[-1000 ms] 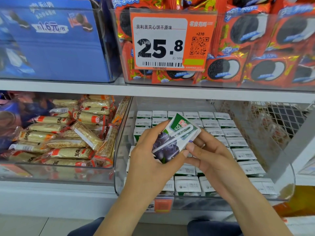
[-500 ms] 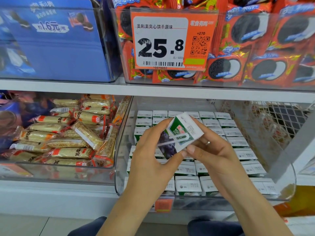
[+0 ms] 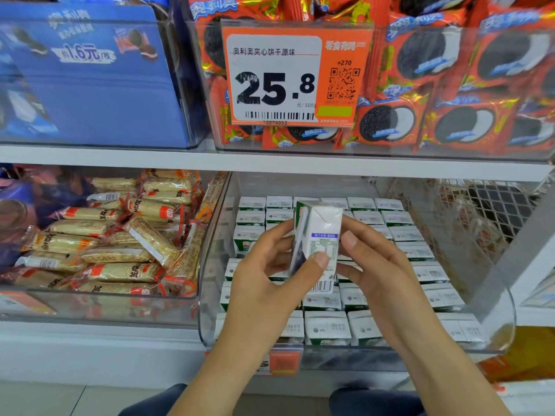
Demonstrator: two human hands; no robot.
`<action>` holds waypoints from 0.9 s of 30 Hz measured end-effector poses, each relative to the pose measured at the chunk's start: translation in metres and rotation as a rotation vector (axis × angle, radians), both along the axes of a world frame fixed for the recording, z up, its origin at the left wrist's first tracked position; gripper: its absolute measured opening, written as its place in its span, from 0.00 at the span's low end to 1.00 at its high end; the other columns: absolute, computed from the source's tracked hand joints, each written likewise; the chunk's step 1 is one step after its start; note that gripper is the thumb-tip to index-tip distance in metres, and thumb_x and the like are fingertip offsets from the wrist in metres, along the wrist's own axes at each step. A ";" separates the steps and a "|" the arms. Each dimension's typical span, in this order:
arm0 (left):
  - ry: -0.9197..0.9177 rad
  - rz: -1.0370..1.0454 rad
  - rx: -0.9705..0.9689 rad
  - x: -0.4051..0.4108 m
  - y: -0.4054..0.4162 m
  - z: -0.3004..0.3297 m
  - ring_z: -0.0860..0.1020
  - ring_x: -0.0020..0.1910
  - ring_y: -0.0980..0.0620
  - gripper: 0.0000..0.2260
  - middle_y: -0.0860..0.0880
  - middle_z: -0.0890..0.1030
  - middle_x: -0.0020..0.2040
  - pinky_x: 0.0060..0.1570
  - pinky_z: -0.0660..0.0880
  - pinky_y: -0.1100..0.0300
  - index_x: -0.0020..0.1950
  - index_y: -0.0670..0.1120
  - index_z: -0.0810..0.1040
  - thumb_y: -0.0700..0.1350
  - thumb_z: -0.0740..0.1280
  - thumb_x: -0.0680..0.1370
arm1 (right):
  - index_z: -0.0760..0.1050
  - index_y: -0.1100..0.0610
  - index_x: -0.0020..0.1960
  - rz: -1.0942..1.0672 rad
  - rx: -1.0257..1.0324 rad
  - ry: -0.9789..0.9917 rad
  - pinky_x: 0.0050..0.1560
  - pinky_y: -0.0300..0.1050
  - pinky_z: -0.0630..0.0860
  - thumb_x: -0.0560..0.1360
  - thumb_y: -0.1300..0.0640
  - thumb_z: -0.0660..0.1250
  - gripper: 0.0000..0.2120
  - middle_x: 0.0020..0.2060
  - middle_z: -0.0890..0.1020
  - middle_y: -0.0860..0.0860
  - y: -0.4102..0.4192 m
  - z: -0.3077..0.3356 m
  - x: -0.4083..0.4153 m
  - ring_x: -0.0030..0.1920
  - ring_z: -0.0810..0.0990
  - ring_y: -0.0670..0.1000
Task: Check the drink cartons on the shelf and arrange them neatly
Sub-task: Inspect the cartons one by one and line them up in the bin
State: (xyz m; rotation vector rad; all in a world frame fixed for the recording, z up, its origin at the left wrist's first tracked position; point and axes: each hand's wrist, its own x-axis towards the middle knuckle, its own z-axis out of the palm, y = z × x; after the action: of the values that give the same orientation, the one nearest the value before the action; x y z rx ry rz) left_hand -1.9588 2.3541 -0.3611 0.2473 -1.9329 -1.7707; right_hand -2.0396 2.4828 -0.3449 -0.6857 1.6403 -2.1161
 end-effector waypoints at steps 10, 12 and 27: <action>-0.029 -0.141 -0.074 0.000 -0.002 -0.001 0.79 0.56 0.58 0.18 0.60 0.82 0.56 0.56 0.76 0.55 0.63 0.63 0.76 0.59 0.67 0.73 | 0.76 0.50 0.63 -0.036 0.021 -0.004 0.44 0.40 0.78 0.71 0.51 0.66 0.20 0.49 0.85 0.51 -0.002 -0.004 0.000 0.51 0.83 0.51; -0.048 -0.126 -0.133 0.001 -0.001 -0.002 0.79 0.57 0.59 0.19 0.62 0.81 0.57 0.56 0.76 0.58 0.64 0.64 0.75 0.60 0.66 0.73 | 0.77 0.49 0.60 -0.105 0.017 0.018 0.40 0.37 0.78 0.70 0.53 0.65 0.18 0.45 0.85 0.48 -0.004 -0.005 0.002 0.46 0.84 0.48; -0.088 0.008 -0.306 0.003 0.004 -0.001 0.72 0.60 0.69 0.24 0.71 0.74 0.59 0.56 0.70 0.73 0.63 0.68 0.69 0.67 0.65 0.68 | 0.77 0.53 0.59 -0.116 -0.144 -0.259 0.36 0.41 0.79 0.79 0.55 0.56 0.14 0.42 0.83 0.51 -0.003 -0.014 -0.008 0.40 0.82 0.47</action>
State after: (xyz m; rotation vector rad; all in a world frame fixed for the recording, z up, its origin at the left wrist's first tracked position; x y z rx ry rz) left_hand -1.9555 2.3581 -0.3621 0.2276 -2.2278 -1.4533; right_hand -2.0474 2.4802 -0.3586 -0.3451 1.4306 -2.3109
